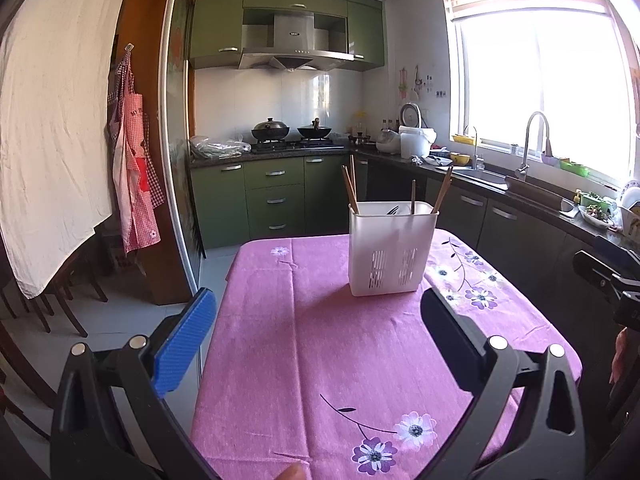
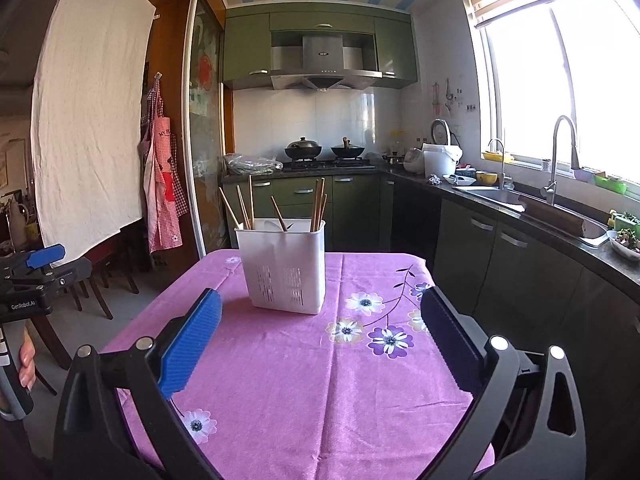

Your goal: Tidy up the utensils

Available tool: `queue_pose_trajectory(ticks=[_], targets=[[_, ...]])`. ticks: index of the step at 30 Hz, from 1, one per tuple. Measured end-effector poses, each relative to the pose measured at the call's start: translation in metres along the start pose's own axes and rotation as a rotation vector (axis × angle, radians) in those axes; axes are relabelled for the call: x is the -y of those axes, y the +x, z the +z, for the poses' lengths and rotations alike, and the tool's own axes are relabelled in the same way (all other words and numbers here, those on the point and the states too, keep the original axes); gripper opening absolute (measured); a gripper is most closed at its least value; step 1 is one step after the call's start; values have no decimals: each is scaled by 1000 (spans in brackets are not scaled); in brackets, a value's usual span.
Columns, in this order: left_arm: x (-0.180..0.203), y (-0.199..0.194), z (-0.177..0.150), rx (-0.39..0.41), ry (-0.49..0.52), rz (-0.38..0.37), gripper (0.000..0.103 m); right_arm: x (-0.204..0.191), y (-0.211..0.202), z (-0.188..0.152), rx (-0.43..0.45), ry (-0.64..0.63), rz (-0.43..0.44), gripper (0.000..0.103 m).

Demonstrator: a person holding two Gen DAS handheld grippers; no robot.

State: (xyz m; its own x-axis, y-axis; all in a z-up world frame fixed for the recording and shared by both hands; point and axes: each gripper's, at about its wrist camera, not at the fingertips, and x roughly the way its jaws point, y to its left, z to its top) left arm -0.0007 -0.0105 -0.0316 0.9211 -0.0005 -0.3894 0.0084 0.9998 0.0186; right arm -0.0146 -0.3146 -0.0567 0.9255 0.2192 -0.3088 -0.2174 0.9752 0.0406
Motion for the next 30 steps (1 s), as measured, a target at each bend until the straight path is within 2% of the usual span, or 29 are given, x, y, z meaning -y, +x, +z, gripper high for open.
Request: queue_pose_trajectory(ticks=[30], targets=[[1, 0, -3, -8, -6, 4, 97, -1, 9, 3, -11, 0, 30, 98]])
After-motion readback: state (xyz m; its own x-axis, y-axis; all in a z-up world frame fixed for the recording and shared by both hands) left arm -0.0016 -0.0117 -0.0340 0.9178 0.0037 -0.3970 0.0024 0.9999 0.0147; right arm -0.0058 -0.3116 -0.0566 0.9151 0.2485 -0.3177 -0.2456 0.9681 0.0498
